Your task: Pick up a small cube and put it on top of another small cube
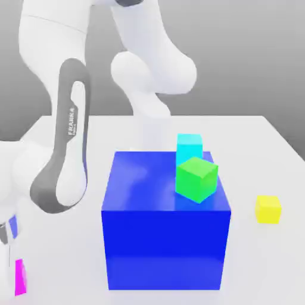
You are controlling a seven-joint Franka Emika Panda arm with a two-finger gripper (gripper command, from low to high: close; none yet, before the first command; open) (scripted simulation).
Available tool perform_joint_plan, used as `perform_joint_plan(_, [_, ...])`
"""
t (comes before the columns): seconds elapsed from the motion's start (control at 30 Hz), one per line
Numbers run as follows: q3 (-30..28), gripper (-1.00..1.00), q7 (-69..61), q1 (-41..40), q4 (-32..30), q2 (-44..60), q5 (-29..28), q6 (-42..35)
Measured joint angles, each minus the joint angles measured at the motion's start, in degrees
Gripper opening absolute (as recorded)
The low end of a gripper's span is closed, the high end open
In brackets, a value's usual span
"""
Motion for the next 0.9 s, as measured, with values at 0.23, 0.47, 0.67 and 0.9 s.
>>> perform_joint_plan(0.23, [1.2,-1.00,-3.2,4.3,-3.1,-14.0,-5.8,-10.6])
perform_joint_plan(0.47, [7.3,-1.00,-17.4,13.3,-6.3,-28.6,-8.5,-22.0])
perform_joint_plan(0.67, [10.3,-1.00,-32.1,20.8,-9.0,-41.1,-7.2,-31.7])
perform_joint_plan(0.9, [13.2,-1.00,-47.3,28.9,-13.5,-51.9,-4.8,-38.1])
